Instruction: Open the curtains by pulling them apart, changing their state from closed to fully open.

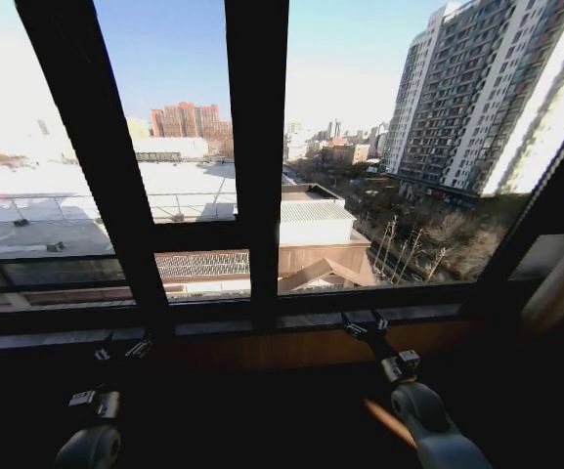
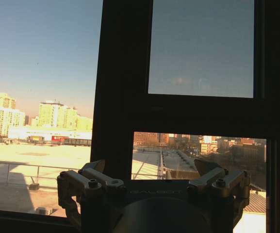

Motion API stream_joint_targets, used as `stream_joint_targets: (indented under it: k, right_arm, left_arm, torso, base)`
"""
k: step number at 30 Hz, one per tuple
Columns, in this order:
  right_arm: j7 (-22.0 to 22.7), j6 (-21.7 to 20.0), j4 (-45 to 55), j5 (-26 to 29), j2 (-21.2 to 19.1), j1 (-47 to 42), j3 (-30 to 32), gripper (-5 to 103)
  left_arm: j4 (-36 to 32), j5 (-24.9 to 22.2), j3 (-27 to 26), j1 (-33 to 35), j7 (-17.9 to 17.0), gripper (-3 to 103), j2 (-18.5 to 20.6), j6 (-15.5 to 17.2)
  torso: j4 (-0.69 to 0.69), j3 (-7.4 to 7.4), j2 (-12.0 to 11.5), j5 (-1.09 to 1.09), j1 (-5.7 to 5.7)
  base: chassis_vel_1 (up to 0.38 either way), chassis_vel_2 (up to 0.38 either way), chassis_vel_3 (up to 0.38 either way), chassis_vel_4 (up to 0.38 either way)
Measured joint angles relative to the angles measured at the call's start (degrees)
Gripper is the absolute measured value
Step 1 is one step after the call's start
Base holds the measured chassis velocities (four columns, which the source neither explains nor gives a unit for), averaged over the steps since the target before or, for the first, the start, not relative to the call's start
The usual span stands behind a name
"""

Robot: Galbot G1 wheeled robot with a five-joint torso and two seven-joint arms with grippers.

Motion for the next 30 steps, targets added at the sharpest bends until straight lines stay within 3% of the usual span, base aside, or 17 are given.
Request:
stream_joint_targets:
  k: [15, 27, 30]
  right_arm:
    - [0.0, 0.0, 0.0, 0.0, 0.0, 0.0, 0.0, 100]
    - [0.0, 0.0, 0.0, 0.0, 0.0, 0.0, 0.0, 100]
    - [0.0, 0.0, 0.0, 0.0, 0.0, 0.0, 0.0, 100]
  left_arm:
    - [0.0, 0.0, 0.0, 0.0, 0.0, 100, 0.0, 0.0]
    - [0.0, 0.0, 0.0, 0.0, 0.0, 100, 0.0, 0.0]
    - [0.0, 0.0, 0.0, 0.0, 0.1, 100, 0.0, 0.0]
  torso:
    - [0.00, 0.00, 0.0, 0.02, -0.01]
    - [0.04, -0.02, 0.0, 0.01, -0.06]
    - [-0.05, -0.02, 0.0, 0.00, -0.05]
  base:
    - [0.301, -0.349, -0.324, 0.346]
    - [0.196, -0.359, -0.192, 0.373]
    - [0.010, -0.001, -0.056, 0.065]
